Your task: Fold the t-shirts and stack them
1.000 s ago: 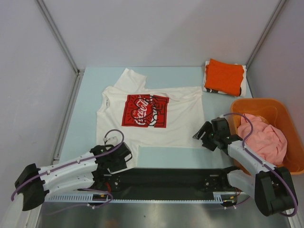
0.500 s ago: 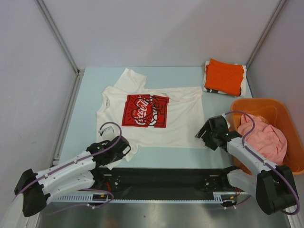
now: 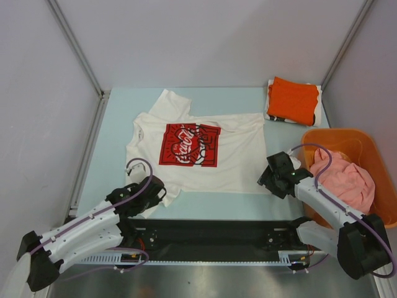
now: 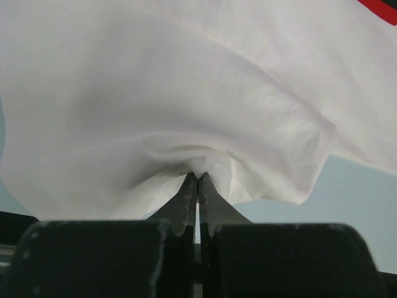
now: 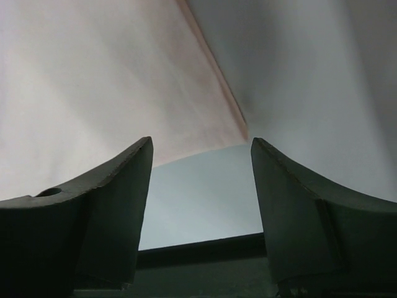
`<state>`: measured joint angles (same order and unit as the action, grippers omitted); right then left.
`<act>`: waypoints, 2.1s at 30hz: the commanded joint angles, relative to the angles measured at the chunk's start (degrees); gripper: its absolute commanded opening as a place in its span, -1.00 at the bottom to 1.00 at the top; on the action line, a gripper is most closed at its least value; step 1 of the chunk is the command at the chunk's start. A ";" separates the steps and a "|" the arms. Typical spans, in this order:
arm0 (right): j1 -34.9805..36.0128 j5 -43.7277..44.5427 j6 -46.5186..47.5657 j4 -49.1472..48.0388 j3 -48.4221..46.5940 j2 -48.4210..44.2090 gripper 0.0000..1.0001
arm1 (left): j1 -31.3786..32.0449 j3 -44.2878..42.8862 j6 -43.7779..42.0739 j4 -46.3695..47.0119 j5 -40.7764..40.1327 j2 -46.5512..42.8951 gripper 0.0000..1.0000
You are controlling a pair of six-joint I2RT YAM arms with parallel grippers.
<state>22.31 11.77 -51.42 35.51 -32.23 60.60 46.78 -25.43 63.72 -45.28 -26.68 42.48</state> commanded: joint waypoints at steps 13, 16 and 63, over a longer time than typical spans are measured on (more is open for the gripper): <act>0.46 0.18 0.35 -5.62 4.36 4.35 -0.36 | -0.99 -1.55 -2.11 0.54 0.48 -2.40 -0.99; 0.37 -0.16 0.97 -5.71 4.37 4.00 -0.62 | -1.08 -3.13 -3.16 -0.16 1.80 -2.49 -0.99; -13.78 -10.45 18.63 -0.53 -38.34 28.43 -1.00 | -31.40 -66.84 -51.06 -6.31 19.92 52.79 -0.99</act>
<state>9.28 2.22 -34.98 36.23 -67.16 87.20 16.23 -87.05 15.90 -52.42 -5.04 94.08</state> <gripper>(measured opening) 0.020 0.008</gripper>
